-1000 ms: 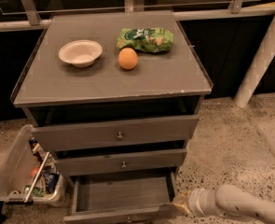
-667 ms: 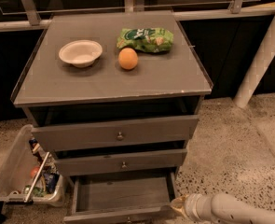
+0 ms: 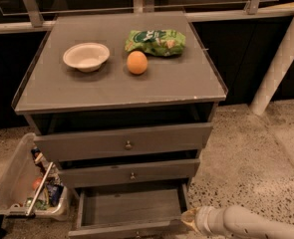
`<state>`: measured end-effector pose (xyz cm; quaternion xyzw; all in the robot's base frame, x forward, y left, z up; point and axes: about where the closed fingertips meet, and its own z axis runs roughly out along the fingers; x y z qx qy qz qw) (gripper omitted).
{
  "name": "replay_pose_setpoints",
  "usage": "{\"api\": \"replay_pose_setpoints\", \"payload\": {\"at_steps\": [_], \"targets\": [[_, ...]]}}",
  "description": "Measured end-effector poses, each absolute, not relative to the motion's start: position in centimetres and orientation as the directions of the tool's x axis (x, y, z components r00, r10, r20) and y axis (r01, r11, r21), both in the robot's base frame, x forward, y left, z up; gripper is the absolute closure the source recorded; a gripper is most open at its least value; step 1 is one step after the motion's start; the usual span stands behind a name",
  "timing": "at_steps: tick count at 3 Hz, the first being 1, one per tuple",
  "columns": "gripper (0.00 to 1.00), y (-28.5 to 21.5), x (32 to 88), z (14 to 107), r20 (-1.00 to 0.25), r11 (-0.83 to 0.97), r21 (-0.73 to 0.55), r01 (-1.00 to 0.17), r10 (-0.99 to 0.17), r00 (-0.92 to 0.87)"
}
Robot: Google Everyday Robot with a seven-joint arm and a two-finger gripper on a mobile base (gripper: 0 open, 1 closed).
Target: Close bottom drawer
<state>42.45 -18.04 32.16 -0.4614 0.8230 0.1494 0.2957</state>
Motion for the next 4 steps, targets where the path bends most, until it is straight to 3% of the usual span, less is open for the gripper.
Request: {"api": "replay_pose_setpoints", "payload": {"at_steps": [4], "targets": [[1.00, -15.1, 45.0, 26.2, -0.631, 0.249, -0.037, -0.968, -0.757, -0.171]]}}
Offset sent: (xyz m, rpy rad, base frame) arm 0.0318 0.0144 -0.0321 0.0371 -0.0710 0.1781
